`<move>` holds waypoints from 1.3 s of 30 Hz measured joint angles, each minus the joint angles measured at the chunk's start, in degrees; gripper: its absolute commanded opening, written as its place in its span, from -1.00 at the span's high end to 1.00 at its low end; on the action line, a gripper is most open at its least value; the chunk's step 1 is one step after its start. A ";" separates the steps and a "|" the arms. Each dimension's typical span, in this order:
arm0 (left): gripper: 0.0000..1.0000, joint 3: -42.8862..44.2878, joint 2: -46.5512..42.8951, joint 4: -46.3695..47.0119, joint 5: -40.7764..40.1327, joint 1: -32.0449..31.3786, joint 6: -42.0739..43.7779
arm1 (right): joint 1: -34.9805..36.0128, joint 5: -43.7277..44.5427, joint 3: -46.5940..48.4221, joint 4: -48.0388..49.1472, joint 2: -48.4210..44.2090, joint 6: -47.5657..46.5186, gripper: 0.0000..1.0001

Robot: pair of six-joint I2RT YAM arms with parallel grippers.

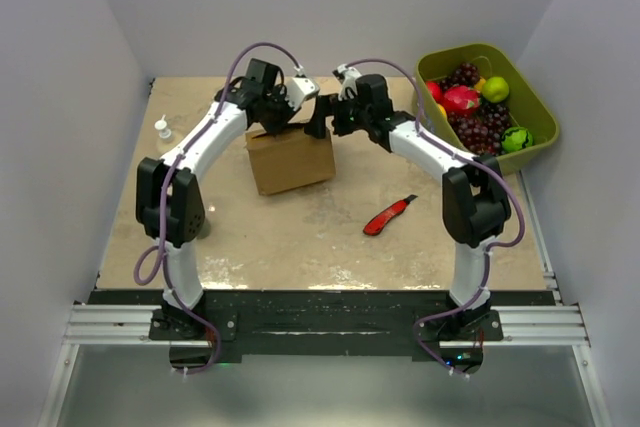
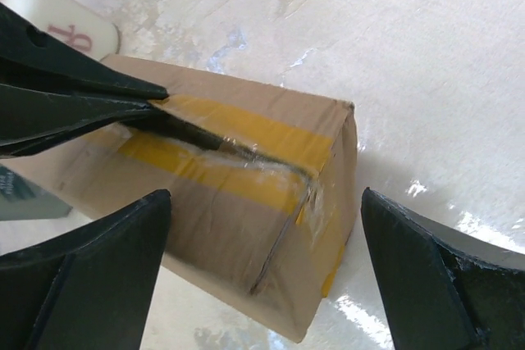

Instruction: Unpack the express box

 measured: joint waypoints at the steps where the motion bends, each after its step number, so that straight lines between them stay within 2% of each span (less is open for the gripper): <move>1: 1.00 -0.17 -0.24 -0.09 0.61 0.04 -0.39 | 0.28 0.55 -0.31 0.52 0.00 -1.03 -0.98; 11: 1.00 -4.48 -5.49 -0.63 10.08 2.69 -6.73 | 5.25 8.61 -10.75 5.90 -2.82 -12.50 -0.98; 22: 1.00 -4.46 -2.29 -2.34 36.04 13.51 -12.94 | 8.28 11.98 -12.02 8.59 -3.02 -17.66 -0.98; 28: 1.00 -9.99 -1.88 4.59 47.89 16.90 -19.78 | 8.66 11.67 -11.17 8.04 -3.06 -20.59 -0.98; 34: 1.00 -11.19 -1.75 7.63 49.48 17.59 -23.50 | 8.66 7.87 -5.11 -0.39 -3.74 -28.59 -0.98; 39: 1.00 -11.23 -1.77 9.73 47.19 18.34 -25.77 | 8.20 -1.42 -2.86 -7.61 -8.74 -36.02 -0.93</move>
